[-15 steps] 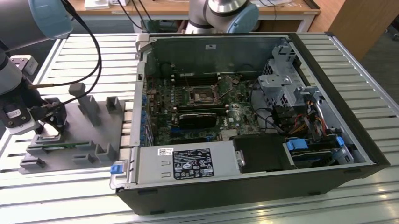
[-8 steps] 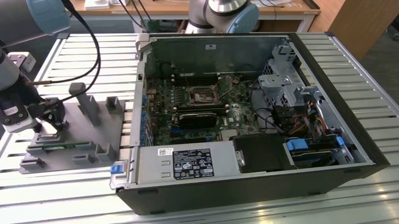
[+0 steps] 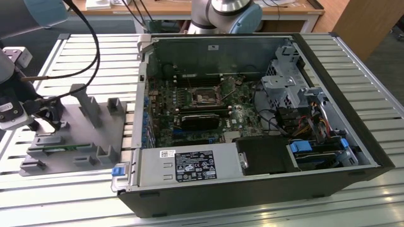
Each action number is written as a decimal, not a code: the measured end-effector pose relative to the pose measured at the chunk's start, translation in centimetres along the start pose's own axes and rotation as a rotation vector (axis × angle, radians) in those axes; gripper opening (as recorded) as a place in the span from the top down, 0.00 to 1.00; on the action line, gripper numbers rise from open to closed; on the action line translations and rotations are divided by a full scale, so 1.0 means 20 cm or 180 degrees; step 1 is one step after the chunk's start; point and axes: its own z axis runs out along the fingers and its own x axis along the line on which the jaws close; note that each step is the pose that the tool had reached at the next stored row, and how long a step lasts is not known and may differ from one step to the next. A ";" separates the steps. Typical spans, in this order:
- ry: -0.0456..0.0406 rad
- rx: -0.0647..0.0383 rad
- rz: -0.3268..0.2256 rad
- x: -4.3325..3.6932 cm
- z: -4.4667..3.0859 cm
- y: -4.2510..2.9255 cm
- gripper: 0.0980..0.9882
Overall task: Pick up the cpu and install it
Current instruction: 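Pick up the cpu and move it towards the insertion slot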
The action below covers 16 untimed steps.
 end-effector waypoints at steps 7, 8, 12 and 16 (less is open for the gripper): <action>-0.0001 0.0000 -0.0001 0.002 -0.045 0.002 0.50; -0.0001 -0.0005 0.0000 0.002 -0.048 0.002 0.50; -0.0001 -0.0015 0.0000 0.003 -0.071 0.003 0.50; -0.0001 -0.0015 0.0000 0.003 -0.094 0.004 0.50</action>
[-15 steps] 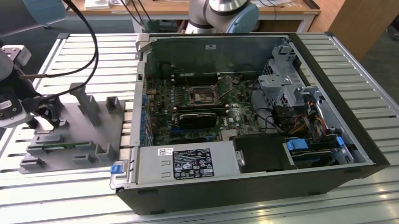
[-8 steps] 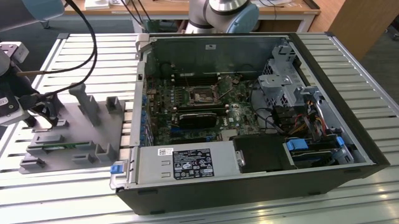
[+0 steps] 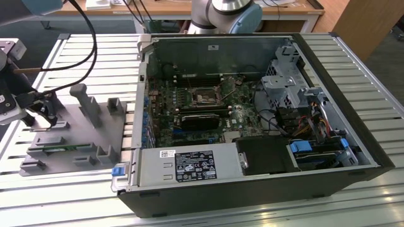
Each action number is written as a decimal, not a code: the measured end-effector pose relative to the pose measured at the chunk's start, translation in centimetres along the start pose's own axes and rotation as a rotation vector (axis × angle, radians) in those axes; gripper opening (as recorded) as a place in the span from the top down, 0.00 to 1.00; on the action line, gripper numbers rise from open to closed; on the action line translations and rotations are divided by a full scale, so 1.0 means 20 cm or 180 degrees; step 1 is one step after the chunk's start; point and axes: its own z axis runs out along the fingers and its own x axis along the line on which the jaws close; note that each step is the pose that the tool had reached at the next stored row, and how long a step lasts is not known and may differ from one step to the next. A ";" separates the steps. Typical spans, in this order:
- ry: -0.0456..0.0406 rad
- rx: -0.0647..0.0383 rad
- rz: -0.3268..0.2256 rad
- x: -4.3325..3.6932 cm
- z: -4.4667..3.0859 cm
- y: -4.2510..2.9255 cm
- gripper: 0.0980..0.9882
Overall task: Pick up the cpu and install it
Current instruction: 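Pick up the cpu and move it towards the insertion slot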
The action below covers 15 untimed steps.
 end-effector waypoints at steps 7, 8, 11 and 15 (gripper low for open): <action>-0.0001 0.0000 0.0000 0.001 -0.063 0.004 0.50; -0.0001 0.0000 0.0000 0.001 -0.072 0.004 0.50; -0.0002 0.0000 0.0000 0.001 -0.097 0.006 0.50; -0.0002 0.0000 0.0000 0.001 -0.126 0.007 0.50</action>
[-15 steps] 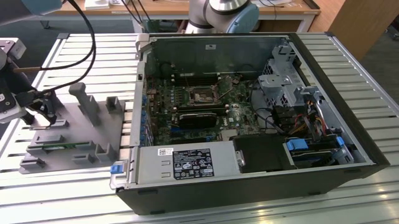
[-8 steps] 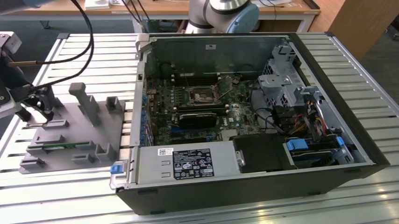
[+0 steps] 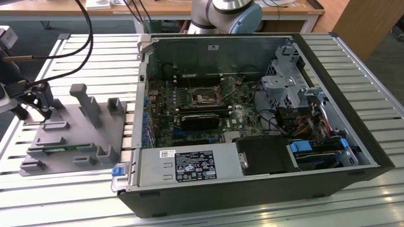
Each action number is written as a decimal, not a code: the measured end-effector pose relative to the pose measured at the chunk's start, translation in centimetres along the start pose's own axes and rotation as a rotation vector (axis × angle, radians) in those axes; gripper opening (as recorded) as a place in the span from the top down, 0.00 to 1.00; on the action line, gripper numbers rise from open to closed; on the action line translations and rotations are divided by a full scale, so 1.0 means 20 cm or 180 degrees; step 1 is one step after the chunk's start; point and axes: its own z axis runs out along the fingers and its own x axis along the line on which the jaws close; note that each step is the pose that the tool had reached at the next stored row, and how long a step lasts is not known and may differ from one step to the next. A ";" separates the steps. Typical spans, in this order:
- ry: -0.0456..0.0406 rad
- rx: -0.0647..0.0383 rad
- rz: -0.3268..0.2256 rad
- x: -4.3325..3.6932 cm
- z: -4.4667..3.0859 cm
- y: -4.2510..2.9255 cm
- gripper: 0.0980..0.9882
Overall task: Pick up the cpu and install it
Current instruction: 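Pick up the cpu and move it towards the insertion slot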
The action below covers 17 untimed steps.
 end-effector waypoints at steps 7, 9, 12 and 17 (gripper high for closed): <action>0.0000 0.0000 0.0000 0.000 -0.043 0.003 0.50; 0.0000 0.0000 0.0000 0.000 -0.054 0.003 0.50; 0.0000 0.0000 0.0000 0.000 -0.069 0.004 0.50; 0.0000 0.0000 0.0000 0.000 -0.101 0.006 0.50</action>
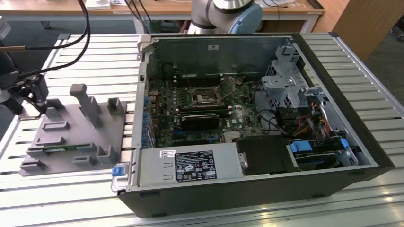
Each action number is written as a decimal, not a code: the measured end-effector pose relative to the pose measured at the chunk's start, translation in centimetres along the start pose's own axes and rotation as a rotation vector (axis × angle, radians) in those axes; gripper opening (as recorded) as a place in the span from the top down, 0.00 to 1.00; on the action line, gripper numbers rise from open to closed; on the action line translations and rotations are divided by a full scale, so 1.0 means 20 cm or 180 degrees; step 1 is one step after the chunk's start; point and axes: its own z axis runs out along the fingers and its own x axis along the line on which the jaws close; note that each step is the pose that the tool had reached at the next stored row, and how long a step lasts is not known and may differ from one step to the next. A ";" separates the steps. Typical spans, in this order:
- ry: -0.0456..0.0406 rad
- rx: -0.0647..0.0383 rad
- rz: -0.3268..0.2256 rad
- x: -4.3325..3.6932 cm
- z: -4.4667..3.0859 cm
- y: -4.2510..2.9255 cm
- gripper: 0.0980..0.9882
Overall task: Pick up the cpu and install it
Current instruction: 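Pick up the cpu and move it towards the insertion slot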
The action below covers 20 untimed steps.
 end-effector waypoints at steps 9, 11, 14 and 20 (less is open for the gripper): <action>0.0000 0.0000 0.0000 0.000 -0.051 0.004 0.50; 0.0000 0.0000 0.0000 0.000 -0.061 0.005 0.50; 0.0000 0.0000 0.0000 0.000 -0.076 0.006 0.50; 0.0000 0.0000 0.0000 0.000 -0.102 0.009 0.50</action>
